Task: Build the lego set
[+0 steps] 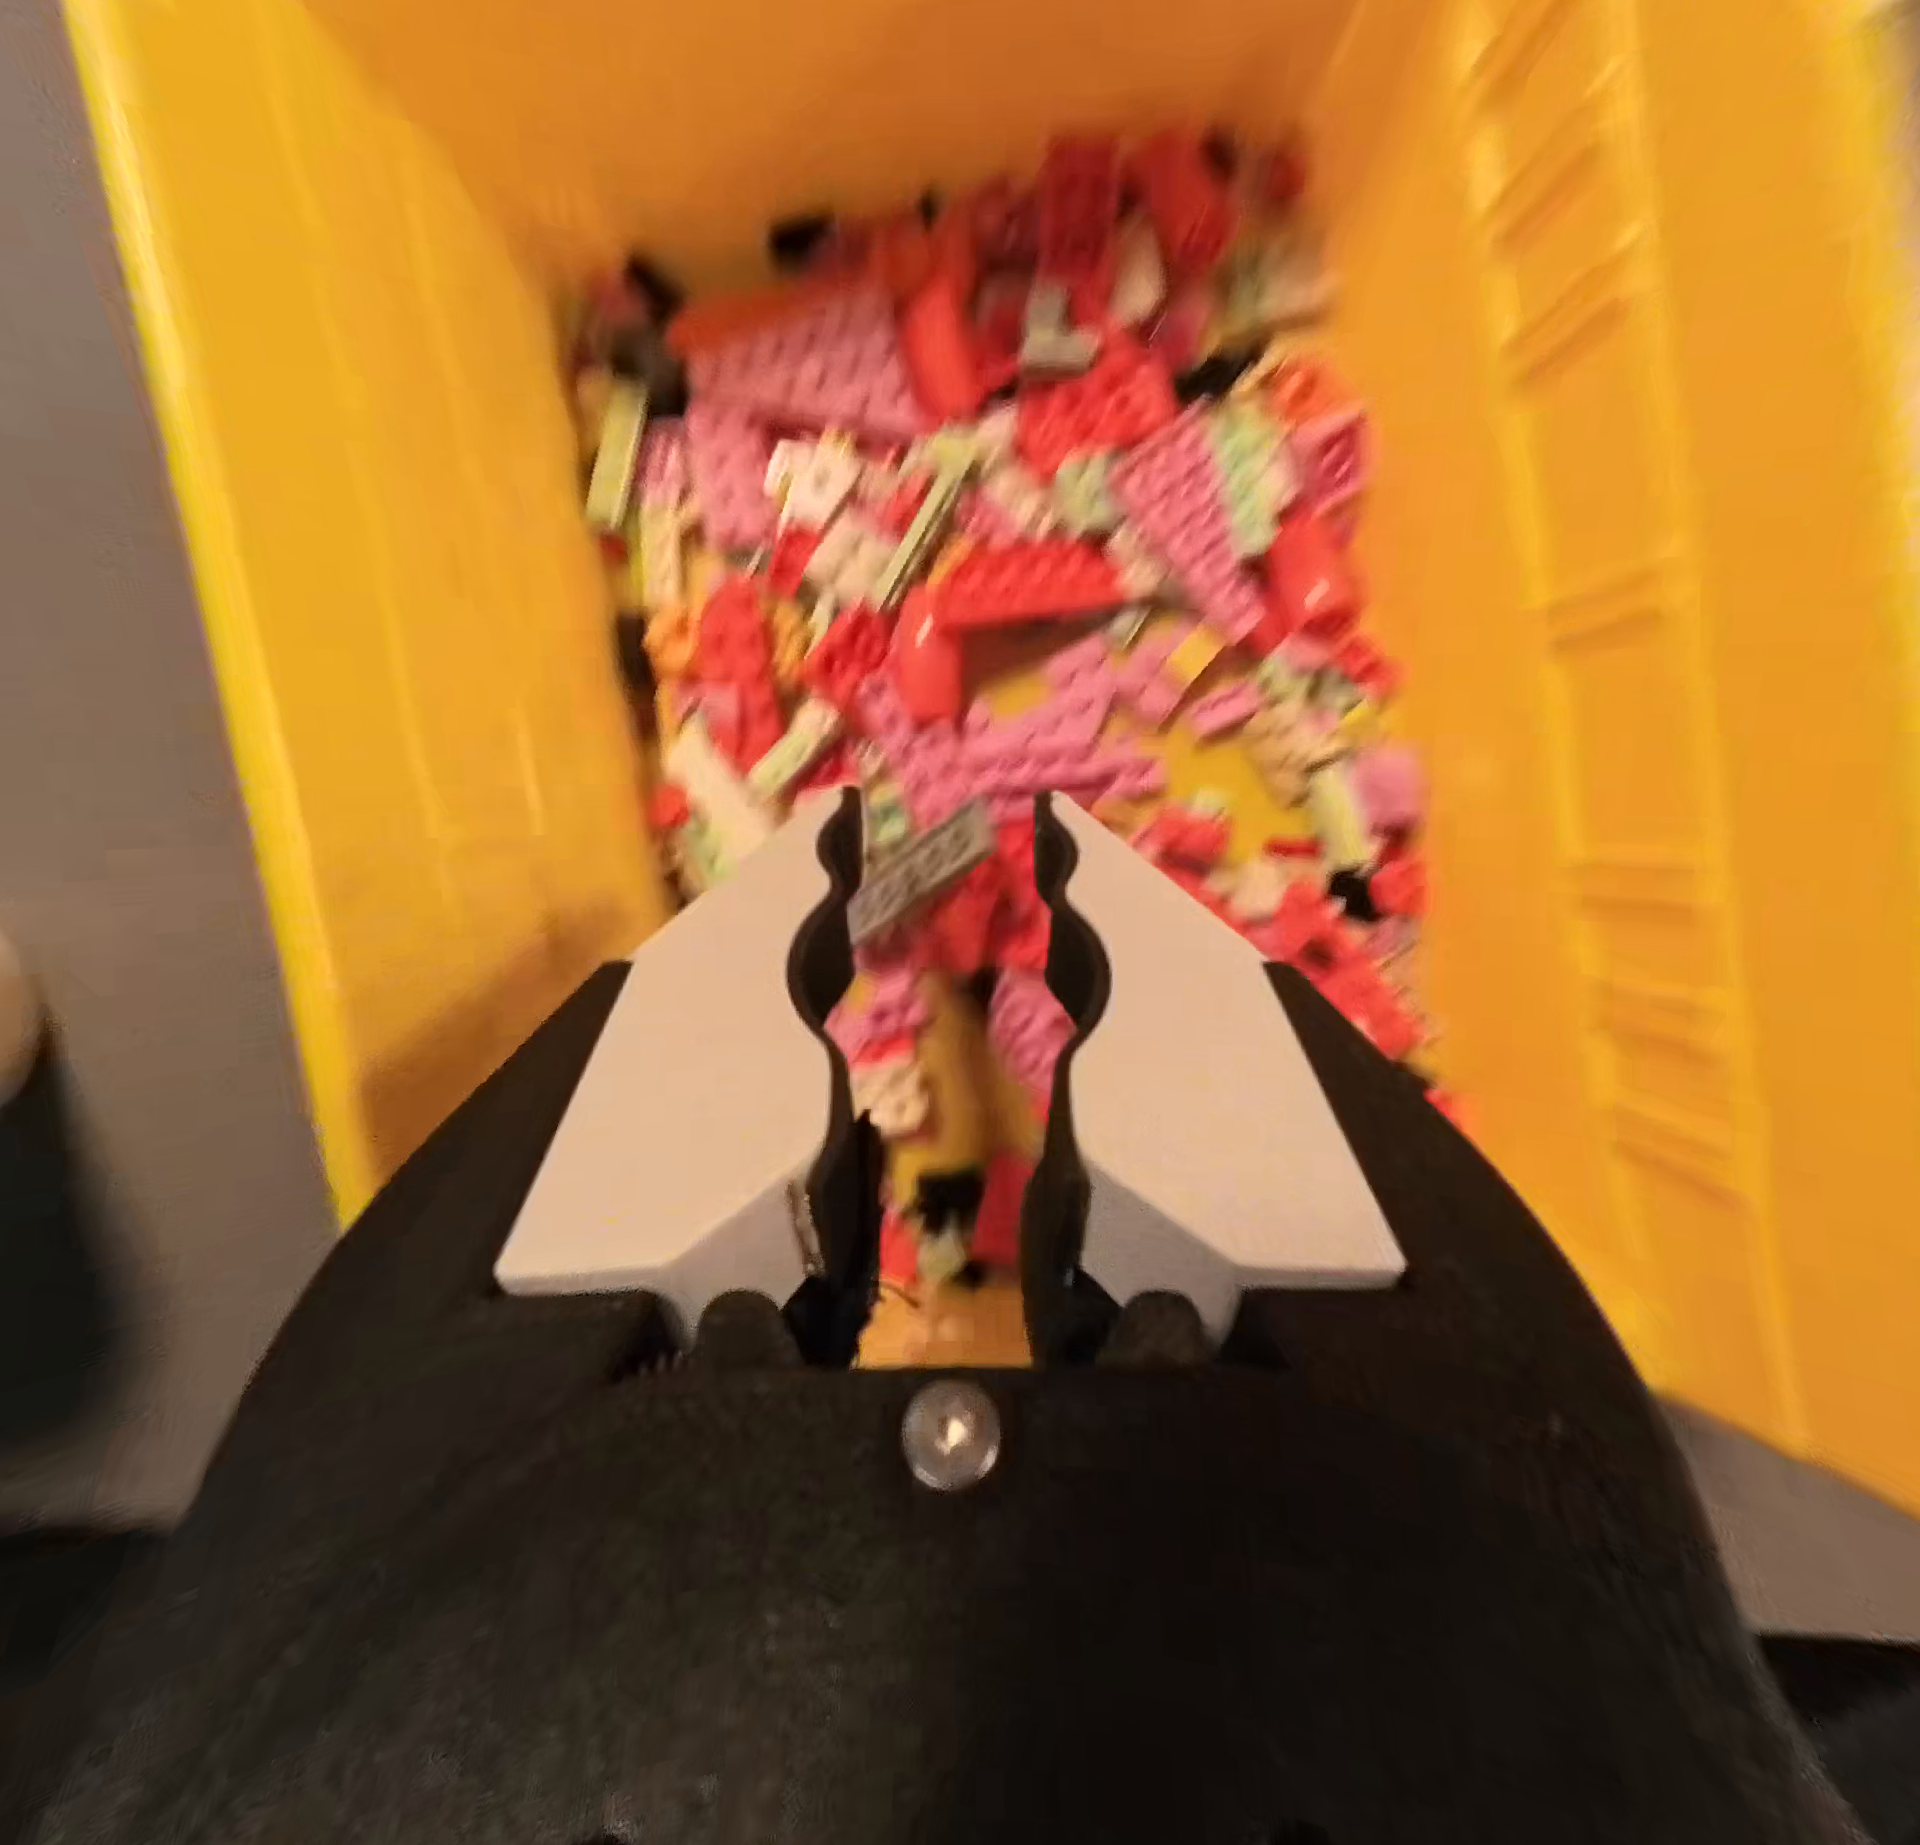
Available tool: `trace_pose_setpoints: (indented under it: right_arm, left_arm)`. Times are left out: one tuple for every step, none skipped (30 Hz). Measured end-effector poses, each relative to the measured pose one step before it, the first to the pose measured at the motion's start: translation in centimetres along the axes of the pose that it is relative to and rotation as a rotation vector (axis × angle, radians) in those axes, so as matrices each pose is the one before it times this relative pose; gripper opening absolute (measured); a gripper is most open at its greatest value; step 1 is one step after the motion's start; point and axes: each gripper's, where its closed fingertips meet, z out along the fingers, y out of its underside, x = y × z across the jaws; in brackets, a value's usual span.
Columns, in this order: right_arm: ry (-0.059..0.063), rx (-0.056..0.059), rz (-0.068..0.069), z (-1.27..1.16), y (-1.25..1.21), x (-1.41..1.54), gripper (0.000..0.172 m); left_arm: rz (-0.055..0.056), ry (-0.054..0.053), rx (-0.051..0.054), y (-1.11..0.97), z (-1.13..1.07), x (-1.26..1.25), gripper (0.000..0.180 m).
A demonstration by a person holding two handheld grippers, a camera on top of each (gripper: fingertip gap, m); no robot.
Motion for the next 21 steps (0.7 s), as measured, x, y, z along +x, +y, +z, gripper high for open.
trace_pose_setpoints:
  right_arm:
    - [0.0048, -0.0072, -0.0040, 0.069, 0.088, 0.019, 0.000]
    - [0.0024, -0.0064, -0.0053, 0.052, 0.067, -0.019, 0.000]
    - [-0.0004, -0.0032, -0.0071, 0.031, 0.030, -0.068, 0.000]
    - [0.0012, 0.0002, -0.0066, -0.006, -0.017, -0.048, 0.000]
    - [0.0017, 0.0008, -0.0042, -0.015, -0.012, -0.016, 0.000]
    - [0.0032, -0.0010, -0.0017, 0.007, 0.004, 0.024, 0.000]
    - [0.0020, -0.0025, -0.0023, 0.016, 0.022, 0.008, 0.000]
    - [-0.0002, -0.0027, -0.0052, 0.027, 0.025, -0.054, 0.000]
    - [0.0008, -0.0034, -0.0073, 0.028, 0.038, -0.055, 0.000]
    - [0.0008, -0.0056, -0.0084, 0.050, 0.058, -0.061, 0.000]
    - [0.0003, -0.0077, -0.0099, 0.062, 0.093, -0.082, 0.000]
    - [0.0014, -0.0079, -0.0110, 0.071, 0.107, -0.071, 0.000]
    - [0.0051, -0.0070, -0.0105, 0.069, 0.090, -0.008, 0.000]
    - [0.0085, -0.0066, -0.0090, 0.064, 0.088, 0.051, 0.000]
    - [0.0088, -0.0057, -0.0070, 0.055, 0.073, 0.070, 0.000]
    - [0.0060, -0.0036, -0.0051, 0.039, 0.033, 0.036, 0.000]
    - [0.0055, -0.0006, -0.0038, 0.021, -0.019, 0.039, 0.000]
    - [0.0022, -0.0002, -0.0036, 0.033, -0.027, -0.011, 0.000]
    - [0.0004, -0.0028, -0.0049, 0.034, 0.030, -0.050, 0.000]
    - [0.0019, -0.0048, -0.0067, 0.047, 0.046, -0.029, 0.000]
    - [0.0006, -0.0052, -0.0064, 0.049, 0.070, -0.041, 0.000]
  left_arm:
    - [-0.0005, 0.0481, 0.0528, -1.488, 0.203, 0.950, 0.032]
    - [-0.0008, 0.0422, 0.0351, -1.233, 0.441, 0.765, 0.032]
    - [0.0003, 0.0270, 0.0098, -0.857, 0.657, 0.427, 0.032]
    - [0.0038, 0.0089, -0.0024, -0.645, 0.763, 0.030, 0.032]
    - [0.0028, 0.0014, -0.0137, -0.460, 0.786, -0.192, 0.032]
    - [0.0014, 0.0061, -0.0164, -0.404, 0.768, -0.183, 0.031]
    - [-0.0022, 0.0103, -0.0150, -0.409, 0.678, -0.189, 0.030]
    - [-0.0106, 0.0076, -0.0199, -0.327, 0.592, -0.250, 0.028]
    - [-0.0134, 0.0080, -0.0253, -0.208, 0.506, -0.247, 0.027]
    - [-0.0128, 0.0112, -0.0250, -0.142, 0.426, -0.163, 0.026]
    - [-0.0107, 0.0100, -0.0202, -0.121, 0.336, -0.121, 0.024]
    - [-0.0044, 0.0145, -0.0204, -0.033, 0.286, 0.006, 0.020]
    - [0.0019, 0.0180, -0.0108, -0.103, 0.270, 0.114, 0.013]
    - [0.0054, 0.0199, -0.0002, -0.219, 0.247, 0.192, 0.010]
    - [0.0085, 0.0178, -0.0009, -0.193, 0.235, 0.196, 0.009]
    - [0.0122, 0.0117, -0.0022, -0.201, 0.216, 0.130, 0.009]
    - [0.0153, 0.0058, -0.0004, -0.241, 0.224, 0.066, 0.011]
    - [0.0162, 0.0029, -0.0025, -0.237, 0.280, 0.071, 0.013]
    - [0.0187, 0.0004, -0.0086, -0.148, 0.327, 0.078, 0.016]
    - [0.0165, -0.0076, -0.0177, -0.011, 0.383, -0.036, 0.018]
    - [0.0144, -0.0092, -0.0223, 0.075, 0.392, -0.058, 0.021]
